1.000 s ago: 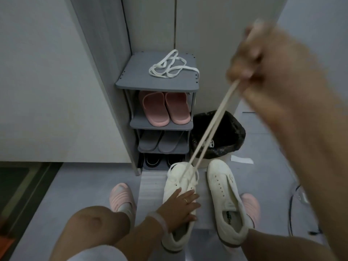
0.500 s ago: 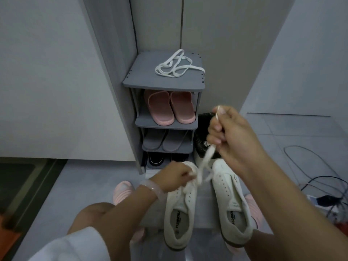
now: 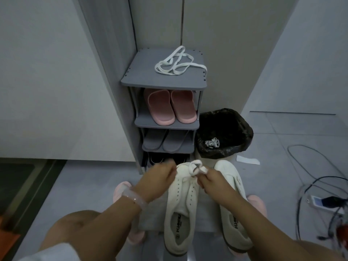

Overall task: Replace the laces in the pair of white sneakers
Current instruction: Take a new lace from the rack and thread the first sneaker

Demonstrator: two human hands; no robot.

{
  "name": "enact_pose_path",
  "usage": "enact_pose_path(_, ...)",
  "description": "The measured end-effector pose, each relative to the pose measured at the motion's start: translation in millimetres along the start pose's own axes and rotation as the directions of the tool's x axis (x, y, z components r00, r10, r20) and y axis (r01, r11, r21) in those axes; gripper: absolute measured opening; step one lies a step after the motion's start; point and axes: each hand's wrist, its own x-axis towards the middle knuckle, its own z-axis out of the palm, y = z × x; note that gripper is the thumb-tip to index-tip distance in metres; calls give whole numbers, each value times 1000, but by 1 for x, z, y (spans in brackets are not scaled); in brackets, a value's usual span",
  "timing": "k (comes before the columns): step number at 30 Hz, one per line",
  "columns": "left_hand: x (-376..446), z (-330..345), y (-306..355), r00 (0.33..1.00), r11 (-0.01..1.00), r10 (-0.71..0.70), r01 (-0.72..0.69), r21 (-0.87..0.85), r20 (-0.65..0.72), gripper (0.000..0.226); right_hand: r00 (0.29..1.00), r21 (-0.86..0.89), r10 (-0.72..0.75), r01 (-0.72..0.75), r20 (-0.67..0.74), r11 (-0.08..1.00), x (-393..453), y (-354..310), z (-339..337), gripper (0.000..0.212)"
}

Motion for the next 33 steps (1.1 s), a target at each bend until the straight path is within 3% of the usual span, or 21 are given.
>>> enact_pose_path(2, -8, 30, -8, 936, 954, 181, -242, 178, 301, 32, 1000, -24, 3, -4, -15, 1000, 4, 3, -1, 37)
enact_pose_path(4, -13, 51, -9, 857, 897, 307, -406, 175, 413, 44, 1000, -64, -3, 1, -22, 998, 6, 4, 2, 35)
enact_pose_path(8, -12, 66, -19, 873, 920, 349, -388, 51, 342, 46, 999, -172, -43, 44, 13, 984, 7, 6, 9, 16)
enact_pose_path(13, -15, 83, -18, 886, 944, 295, -327, 31, 357, 47, 980, -22, -89, 87, -178, 996, 7, -21, -5, 20)
enact_pose_path(17, -17, 87, -20, 893, 951, 285, -309, 15, 348, 46, 930, 128, -246, 289, -274, 949, 1, -62, -32, 30)
enact_pose_path(21, -18, 90, -13, 914, 963, 251, -268, 11, 318, 45, 881, 101, -378, 420, -285, 902, -19, -81, -39, 29)
enact_pose_path(24, -20, 88, -8, 931, 977, 206, -211, -16, 301, 45, 935, 69, -329, 340, -133, 938, -21, -70, -30, 40)
enact_pose_path(26, -17, 75, -7, 941, 981, 164, -123, -152, 297, 40, 984, -81, -143, 152, 108, 985, -20, -50, -29, 40)
enact_pose_path(27, -14, 66, -8, 950, 971, 115, -46, -234, 291, 34, 963, -242, -14, 82, 268, 967, -22, -39, -29, 34)
enact_pose_path(30, -6, 38, -19, 982, 890, -159, 187, -416, 101, 18, 747, -561, 259, 180, 612, 808, -30, -7, -11, 20)
enact_pose_path(31, -3, 35, -24, 972, 880, -232, 227, -418, 39, 18, 691, -559, 249, 265, 678, 786, -34, -3, -1, 24)
enact_pose_path(33, 3, 34, -28, 973, 931, -229, 220, -290, 1, 20, 610, -463, 178, 348, 772, 816, -40, -11, 15, 34)
